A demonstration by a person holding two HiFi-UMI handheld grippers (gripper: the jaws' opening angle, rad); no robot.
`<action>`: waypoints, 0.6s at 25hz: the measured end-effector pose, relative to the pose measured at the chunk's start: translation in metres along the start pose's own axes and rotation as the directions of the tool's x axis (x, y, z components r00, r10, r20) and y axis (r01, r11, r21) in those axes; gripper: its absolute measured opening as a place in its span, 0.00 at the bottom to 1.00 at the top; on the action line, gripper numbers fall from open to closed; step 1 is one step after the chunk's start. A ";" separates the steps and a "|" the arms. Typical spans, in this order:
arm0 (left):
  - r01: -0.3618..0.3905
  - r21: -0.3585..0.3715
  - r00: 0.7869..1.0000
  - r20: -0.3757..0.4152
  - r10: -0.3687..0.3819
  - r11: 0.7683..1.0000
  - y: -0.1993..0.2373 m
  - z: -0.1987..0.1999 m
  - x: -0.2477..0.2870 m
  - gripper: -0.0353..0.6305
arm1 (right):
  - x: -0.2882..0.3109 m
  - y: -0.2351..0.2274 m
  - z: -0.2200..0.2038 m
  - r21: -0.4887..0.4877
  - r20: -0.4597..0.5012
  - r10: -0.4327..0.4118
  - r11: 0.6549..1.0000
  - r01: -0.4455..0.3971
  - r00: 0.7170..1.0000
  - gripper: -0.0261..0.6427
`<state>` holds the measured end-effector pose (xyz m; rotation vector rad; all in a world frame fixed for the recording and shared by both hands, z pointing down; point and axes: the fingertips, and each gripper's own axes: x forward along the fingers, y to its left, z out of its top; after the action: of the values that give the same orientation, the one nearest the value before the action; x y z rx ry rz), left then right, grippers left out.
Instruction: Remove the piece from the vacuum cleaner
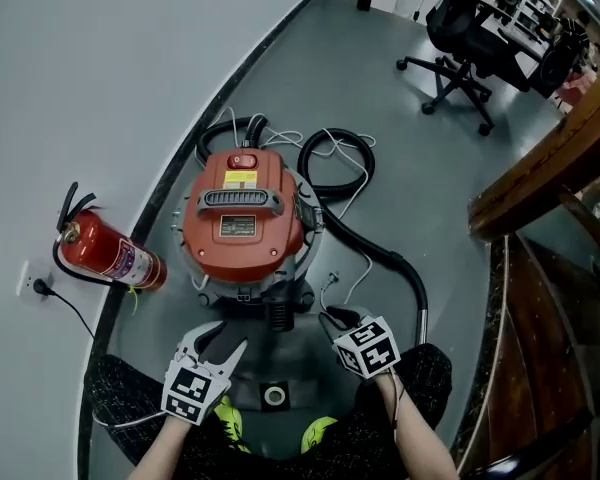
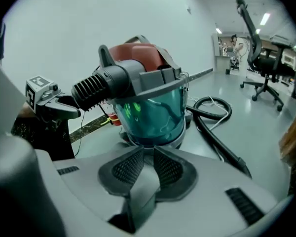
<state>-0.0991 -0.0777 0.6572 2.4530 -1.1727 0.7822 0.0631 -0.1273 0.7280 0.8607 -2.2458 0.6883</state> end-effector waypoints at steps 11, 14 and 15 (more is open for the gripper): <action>0.015 0.025 0.899 0.438 -0.024 1.000 -0.014 0.138 -0.051 0.12 | -0.096 0.065 0.115 -0.261 0.419 0.073 0.964 0.043 0.905 0.07; 0.033 0.060 0.886 0.461 -0.058 0.998 -0.021 0.146 -0.051 0.07 | -0.103 0.089 0.132 -0.362 0.444 0.144 0.932 0.030 0.884 0.06; 0.042 0.064 0.884 0.463 -0.067 0.997 -0.024 0.146 -0.050 0.07 | -0.103 0.096 0.134 -0.376 0.436 0.155 0.926 0.023 0.886 0.06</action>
<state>-0.0560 -0.1042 0.5092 2.7974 -1.2369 0.2034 0.0061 -0.1114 0.5429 0.8142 -2.7177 0.0624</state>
